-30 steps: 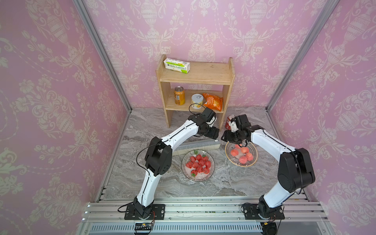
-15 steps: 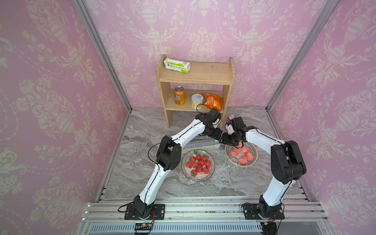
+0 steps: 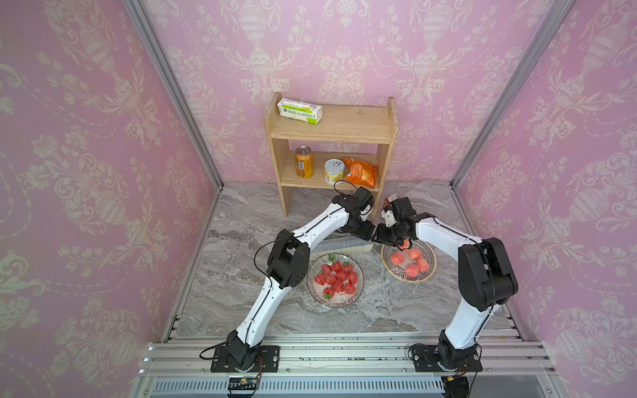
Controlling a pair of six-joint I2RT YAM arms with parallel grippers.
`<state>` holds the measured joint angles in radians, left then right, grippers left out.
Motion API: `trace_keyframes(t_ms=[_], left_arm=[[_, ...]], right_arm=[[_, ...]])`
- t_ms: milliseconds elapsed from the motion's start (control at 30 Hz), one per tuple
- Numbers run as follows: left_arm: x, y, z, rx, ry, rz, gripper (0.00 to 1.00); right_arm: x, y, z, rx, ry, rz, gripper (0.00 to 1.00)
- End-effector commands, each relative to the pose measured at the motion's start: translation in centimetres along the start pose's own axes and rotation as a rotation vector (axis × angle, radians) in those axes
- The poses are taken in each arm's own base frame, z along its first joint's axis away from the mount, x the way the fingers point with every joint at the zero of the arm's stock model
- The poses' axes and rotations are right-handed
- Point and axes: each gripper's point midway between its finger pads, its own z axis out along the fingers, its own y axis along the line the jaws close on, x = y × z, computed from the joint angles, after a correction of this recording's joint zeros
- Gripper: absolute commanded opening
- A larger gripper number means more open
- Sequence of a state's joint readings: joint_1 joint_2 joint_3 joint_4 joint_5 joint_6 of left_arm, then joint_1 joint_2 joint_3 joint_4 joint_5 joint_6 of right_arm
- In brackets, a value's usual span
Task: Wrap the plate with plastic wrap
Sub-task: Tear off the plastic wrap from the plastic wrap cutting box.
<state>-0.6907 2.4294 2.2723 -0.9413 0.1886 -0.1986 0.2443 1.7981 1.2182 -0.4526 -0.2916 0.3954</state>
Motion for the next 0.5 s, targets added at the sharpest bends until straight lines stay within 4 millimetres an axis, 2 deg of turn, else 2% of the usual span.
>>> trace_keyframes(t_ms=[0, 467], left_arm=[[0.8, 0.5, 0.6, -0.024, 0.038, 0.019, 0.74], [1.4, 2.1, -0.8, -0.069, 0.036, 0.021, 0.73]], right_arm=[[2.1, -2.0, 1.2, 0.078, 0.083, 0.028, 0.36], [2.6, -3.0, 1.5, 0.135, 0.116, 0.022, 0.32]])
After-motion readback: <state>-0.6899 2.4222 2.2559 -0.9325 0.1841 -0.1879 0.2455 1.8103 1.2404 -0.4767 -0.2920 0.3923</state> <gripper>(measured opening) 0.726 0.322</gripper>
